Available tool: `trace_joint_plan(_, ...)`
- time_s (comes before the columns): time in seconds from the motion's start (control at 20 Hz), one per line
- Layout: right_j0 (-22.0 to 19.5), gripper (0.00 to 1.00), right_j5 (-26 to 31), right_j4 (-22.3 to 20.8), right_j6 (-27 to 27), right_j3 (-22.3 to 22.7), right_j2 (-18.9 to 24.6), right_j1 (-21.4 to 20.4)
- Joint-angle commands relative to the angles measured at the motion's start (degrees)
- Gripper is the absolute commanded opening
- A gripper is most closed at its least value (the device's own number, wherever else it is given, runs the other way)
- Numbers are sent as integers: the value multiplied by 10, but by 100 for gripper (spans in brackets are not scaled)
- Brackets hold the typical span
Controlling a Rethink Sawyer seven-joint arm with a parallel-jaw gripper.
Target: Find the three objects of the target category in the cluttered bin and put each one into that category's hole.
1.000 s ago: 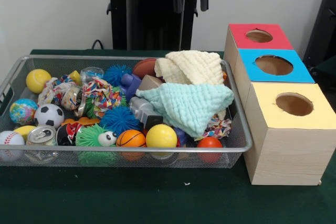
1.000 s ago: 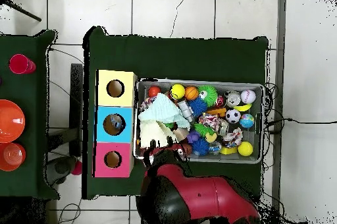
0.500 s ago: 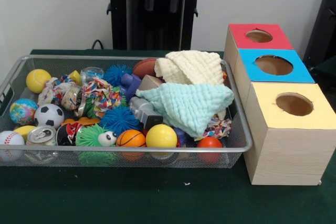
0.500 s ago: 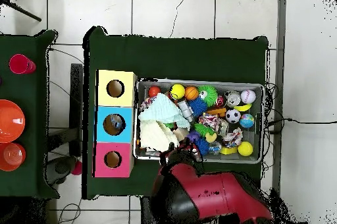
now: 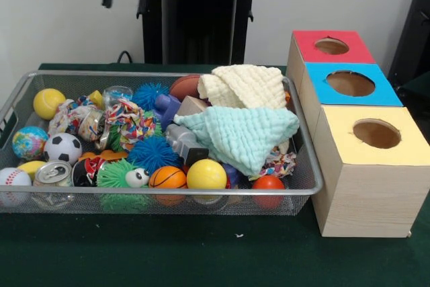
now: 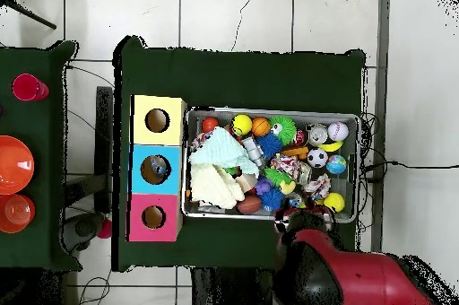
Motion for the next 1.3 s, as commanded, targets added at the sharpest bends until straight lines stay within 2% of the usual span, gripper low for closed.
trace_joint_plan(0.05, -71, 100, -16, 4, -14, 22, 70, 33)
trace_joint_plan(0.2, -101, 100, -17, 9, -10, 27, 90, 36)
trace_joint_plan(0.35, -107, 100, -13, -7, -9, 23, 90, 44)
trace_joint_plan(0.5, -79, 100, -21, -57, 7, 6, 43, 82)
trace_joint_plan(0.6, -46, 100, -42, -95, 34, -10, -5, 123)
trace_joint_plan(0.7, -15, 100, -72, -113, 65, -25, -50, 155)
trace_joint_plan(0.9, 31, 100, -117, -108, 108, -40, -115, 200)
trace_joint_plan(1.05, 57, 100, -156, -99, 117, -48, -155, 224)
trace_joint_plan(1.3, 67, 100, -183, -81, 98, -51, -171, 255)
